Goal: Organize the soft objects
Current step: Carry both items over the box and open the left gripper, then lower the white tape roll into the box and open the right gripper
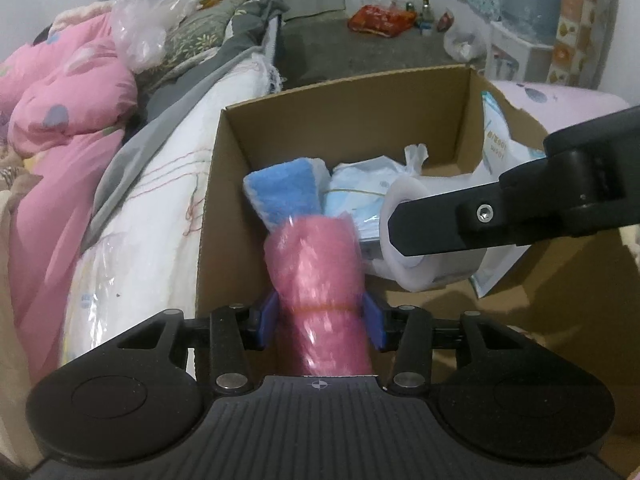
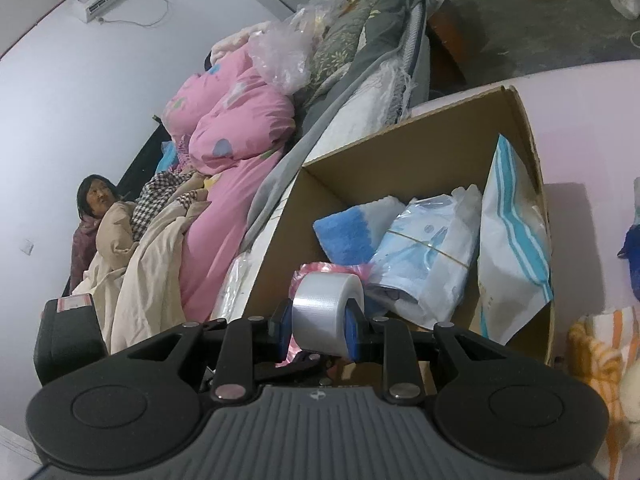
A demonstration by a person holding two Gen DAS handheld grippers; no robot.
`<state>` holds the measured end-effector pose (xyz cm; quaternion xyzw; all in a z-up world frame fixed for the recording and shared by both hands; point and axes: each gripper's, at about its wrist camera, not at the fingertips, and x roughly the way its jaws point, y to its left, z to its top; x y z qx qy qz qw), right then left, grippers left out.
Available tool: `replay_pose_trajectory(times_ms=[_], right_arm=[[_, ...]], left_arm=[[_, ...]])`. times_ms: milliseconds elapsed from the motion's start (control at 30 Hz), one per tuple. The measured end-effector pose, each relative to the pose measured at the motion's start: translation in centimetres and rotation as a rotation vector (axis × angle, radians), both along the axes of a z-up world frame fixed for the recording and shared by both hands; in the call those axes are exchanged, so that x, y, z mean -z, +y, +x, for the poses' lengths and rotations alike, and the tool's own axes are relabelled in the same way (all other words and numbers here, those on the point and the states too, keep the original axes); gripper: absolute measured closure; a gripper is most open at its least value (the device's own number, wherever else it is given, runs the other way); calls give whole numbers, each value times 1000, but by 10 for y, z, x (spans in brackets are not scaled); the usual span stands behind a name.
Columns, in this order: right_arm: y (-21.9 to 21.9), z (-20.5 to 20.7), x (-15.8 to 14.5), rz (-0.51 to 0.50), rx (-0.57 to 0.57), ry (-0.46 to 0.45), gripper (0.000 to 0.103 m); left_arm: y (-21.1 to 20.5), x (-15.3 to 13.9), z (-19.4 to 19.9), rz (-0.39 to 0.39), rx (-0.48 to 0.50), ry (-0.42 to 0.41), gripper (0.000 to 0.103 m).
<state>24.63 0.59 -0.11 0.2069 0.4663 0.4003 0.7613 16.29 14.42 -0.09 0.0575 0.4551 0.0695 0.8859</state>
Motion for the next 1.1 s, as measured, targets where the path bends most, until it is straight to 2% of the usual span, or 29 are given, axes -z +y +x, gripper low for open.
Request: replay_pose_trajectory(times_ms=[67,200,467,500,533,833,1100], right_arm=[[0,0,1,-5,-1,0,45],[1,0,-1,-7,-5,-1,45],[2,-2,0,-16,-14,15,45],[3,-2,1,-23,-16,20,45],[5,-1,2,-31,-17,30,45],[31,11,22,-133,-12,118,45],[64,19,48,-252,-11,171,45]], left_arm=[[-2,0,0,18,-3,3,53],[1,-7,-6,42,-21,-26,52],[15,-32,-32,-35,-31,-101,44],[17,-35,-36,-52,-31,-109,37],[18,-37,-40,-69,-28,-118,30],[28,-56,-79,-97,-24,-232,14],[39,-54,-91,-120,-37,-246,11]])
